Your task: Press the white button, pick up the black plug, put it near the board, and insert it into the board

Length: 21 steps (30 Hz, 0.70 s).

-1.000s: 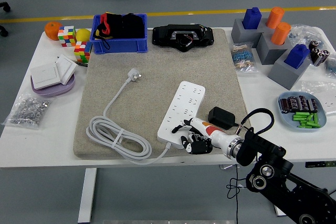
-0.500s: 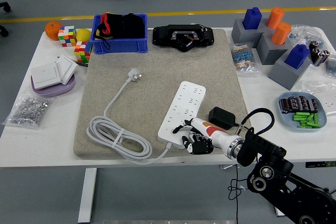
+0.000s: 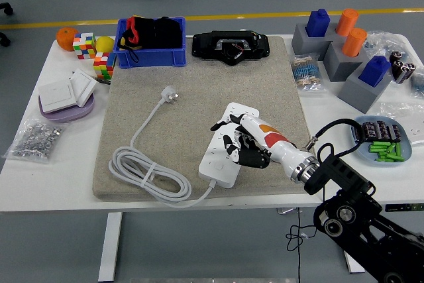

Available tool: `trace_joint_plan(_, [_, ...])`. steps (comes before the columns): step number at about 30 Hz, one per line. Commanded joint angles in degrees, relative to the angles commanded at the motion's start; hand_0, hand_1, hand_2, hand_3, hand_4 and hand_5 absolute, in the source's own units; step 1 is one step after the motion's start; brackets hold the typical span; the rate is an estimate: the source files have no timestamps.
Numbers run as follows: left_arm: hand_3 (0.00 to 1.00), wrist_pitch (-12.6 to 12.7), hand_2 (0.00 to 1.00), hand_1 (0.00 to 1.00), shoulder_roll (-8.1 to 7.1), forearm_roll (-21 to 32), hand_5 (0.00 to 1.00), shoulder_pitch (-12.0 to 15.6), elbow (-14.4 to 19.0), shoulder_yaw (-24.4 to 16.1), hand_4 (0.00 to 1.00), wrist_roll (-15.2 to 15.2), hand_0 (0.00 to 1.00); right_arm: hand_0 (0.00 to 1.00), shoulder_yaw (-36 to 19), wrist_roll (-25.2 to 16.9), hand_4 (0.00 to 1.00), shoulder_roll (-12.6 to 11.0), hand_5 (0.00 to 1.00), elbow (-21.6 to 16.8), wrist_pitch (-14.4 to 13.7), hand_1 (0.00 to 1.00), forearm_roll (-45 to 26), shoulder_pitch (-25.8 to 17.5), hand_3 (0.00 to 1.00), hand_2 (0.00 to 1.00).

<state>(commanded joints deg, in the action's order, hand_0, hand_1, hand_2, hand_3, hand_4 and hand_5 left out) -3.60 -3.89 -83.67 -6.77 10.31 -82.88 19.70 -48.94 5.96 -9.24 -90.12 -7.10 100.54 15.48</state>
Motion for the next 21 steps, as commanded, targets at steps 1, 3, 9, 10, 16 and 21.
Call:
trace_joint_plan(1, [0.683, 0.0, 0.59, 0.664, -0.01, -0.05, 0.284, 0.01, 0.0, -0.02, 0.652, -0.01, 0.708, 0.1, -0.52, -0.43, 0.254, -0.1, 0.002, 0.19, -0.29, 0.059, 0.21, -0.26, 0.636, 0.144])
trace_joint_plan(3, [0.683, 0.0, 0.59, 0.664, -0.04, -0.18, 0.284, 0.02, 0.0, -0.12, 0.652, 0.01, 0.708, 0.1, -1.47, -1.01, 0.254, -0.29, 0.002, 0.63, -0.64, 0.059, 0.57, -0.79, 0.636, 0.144])
trace_joint_plan(9, [0.683, 0.01, 0.589, 0.664, -0.06, -0.27, 0.284, -0.08, 0.0, -0.16, 0.652, 0.07, 0.708, 0.568, -3.23, -1.63, 0.725, -0.73, 0.094, 2.69, -1.5, 0.516, 0.44, -2.08, 0.65, 0.515])
trace_joint_plan(10, [0.682, 0.01, 0.59, 0.664, -0.06, -0.16, 0.284, -0.1, 0.0, -0.06, 0.651, 0.05, 0.708, 0.73, -3.45, -1.52, 0.912, -0.75, 0.175, 3.29, -1.71, 0.721, 0.38, -2.31, 0.755, 0.705])
trace_joint_plan(16, [0.683, -0.04, 0.59, 0.664, -0.1, -0.15, 0.285, -0.21, 0.0, 0.1, 0.651, 0.04, 0.708, 0.9, -4.81, -0.2, 0.998, -0.83, 0.392, 5.85, -2.3, 0.9, -0.12, -3.77, 0.901, 0.894])
trace_joint_plan(21, [0.683, -0.05, 0.59, 0.664, -0.15, -0.24, 0.285, -0.22, 0.0, 0.11, 0.651, 0.05, 0.708, 0.9, -6.18, 0.2, 0.998, -1.05, 0.392, 6.31, -2.93, 0.9, 0.45, -4.88, 0.901, 0.894])
